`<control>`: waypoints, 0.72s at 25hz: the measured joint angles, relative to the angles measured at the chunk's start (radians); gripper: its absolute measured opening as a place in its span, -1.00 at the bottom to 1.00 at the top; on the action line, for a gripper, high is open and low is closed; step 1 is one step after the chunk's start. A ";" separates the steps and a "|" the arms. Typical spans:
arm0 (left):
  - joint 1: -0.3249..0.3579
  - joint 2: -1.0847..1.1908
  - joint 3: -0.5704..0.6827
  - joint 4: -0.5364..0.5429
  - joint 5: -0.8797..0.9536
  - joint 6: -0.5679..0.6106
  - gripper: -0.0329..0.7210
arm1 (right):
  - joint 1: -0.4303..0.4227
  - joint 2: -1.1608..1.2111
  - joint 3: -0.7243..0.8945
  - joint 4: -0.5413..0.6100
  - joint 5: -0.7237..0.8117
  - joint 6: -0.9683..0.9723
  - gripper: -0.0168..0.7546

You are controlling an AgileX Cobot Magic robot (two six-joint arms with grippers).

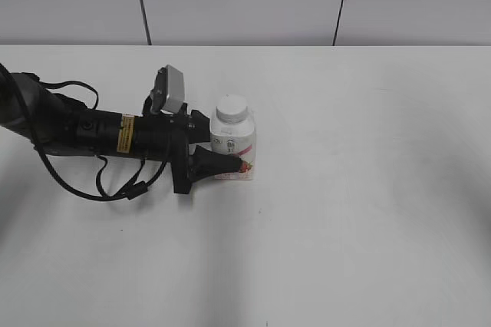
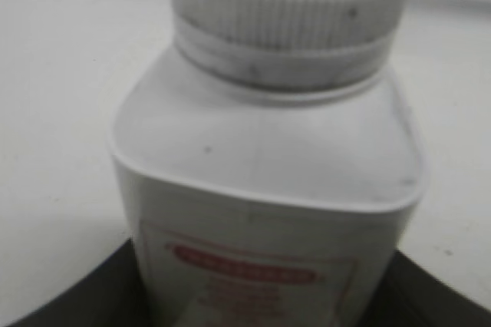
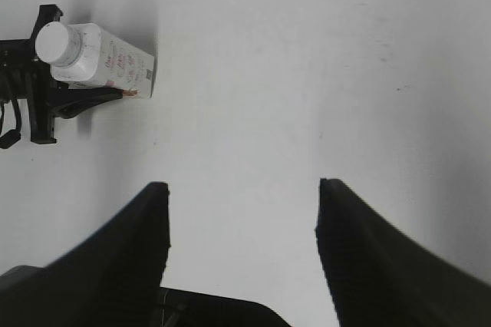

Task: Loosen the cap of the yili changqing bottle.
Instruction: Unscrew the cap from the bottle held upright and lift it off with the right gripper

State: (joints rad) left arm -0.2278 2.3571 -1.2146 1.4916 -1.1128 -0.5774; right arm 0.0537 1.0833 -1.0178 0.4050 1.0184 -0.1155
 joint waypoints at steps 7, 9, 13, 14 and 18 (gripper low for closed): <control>-0.022 0.000 0.000 -0.008 0.001 0.006 0.17 | 0.199 0.274 -0.151 0.006 -0.032 0.137 0.29; -0.023 0.000 0.000 -0.010 0.002 0.006 0.17 | 0.237 0.352 -0.206 0.008 -0.035 0.182 0.29; -0.022 0.000 0.000 -0.016 0.002 0.006 0.17 | 0.312 0.496 -0.325 0.008 -0.040 0.242 0.29; -0.022 0.000 0.000 -0.018 0.003 0.006 0.17 | 0.332 0.536 -0.355 0.007 -0.039 0.251 0.29; -0.023 0.002 0.000 -0.038 0.007 0.006 0.17 | 0.386 0.688 -0.515 -0.002 0.021 0.280 0.29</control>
State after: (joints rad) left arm -0.2509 2.3588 -1.2146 1.4538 -1.1060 -0.5710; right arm 0.4397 1.7717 -1.5327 0.4032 1.0394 0.1647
